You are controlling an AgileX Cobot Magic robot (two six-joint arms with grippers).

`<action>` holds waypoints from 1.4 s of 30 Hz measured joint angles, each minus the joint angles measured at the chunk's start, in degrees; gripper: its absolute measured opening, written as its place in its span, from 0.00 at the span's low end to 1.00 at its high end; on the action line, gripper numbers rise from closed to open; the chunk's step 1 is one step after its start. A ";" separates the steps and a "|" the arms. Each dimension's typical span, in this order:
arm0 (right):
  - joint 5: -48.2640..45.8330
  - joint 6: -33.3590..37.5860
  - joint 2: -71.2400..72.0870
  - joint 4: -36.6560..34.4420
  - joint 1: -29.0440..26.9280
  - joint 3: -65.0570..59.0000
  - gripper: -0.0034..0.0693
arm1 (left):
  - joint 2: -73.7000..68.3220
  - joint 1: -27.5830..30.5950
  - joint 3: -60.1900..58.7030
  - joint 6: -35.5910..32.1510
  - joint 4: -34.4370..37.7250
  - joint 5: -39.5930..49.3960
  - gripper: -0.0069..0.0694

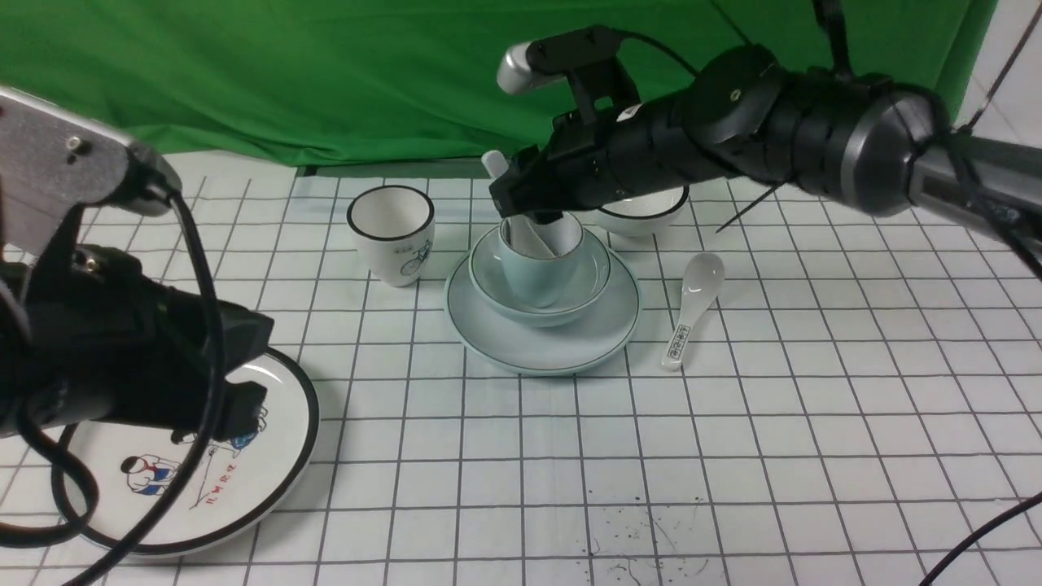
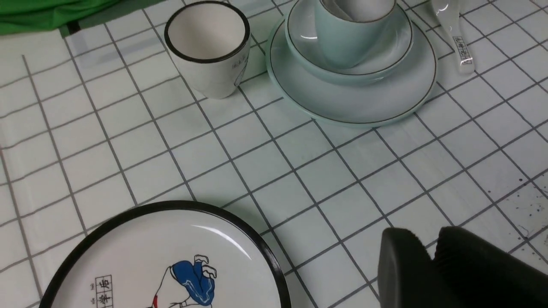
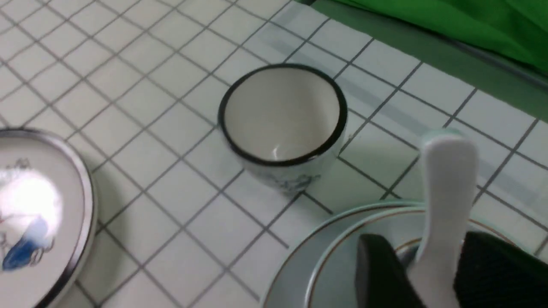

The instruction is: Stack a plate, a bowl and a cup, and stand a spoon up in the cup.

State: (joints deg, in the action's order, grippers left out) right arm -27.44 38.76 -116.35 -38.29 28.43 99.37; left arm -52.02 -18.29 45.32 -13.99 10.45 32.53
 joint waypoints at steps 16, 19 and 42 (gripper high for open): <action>-23.54 -21.46 50.68 35.09 0.51 -26.39 0.06 | 21.76 0.00 -19.50 0.67 0.00 -26.91 0.05; -12.15 -21.56 62.69 35.04 0.51 -42.08 0.06 | 25.07 0.00 -22.31 0.73 -0.39 -31.30 0.05; 30.45 -26.75 86.47 35.36 0.42 -99.89 0.13 | 25.72 0.00 -24.63 0.20 -1.85 -27.06 0.05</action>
State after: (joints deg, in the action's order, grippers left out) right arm 3.01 12.00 -29.88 -2.92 28.85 -0.52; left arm -26.31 -18.29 20.69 -13.78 8.60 5.47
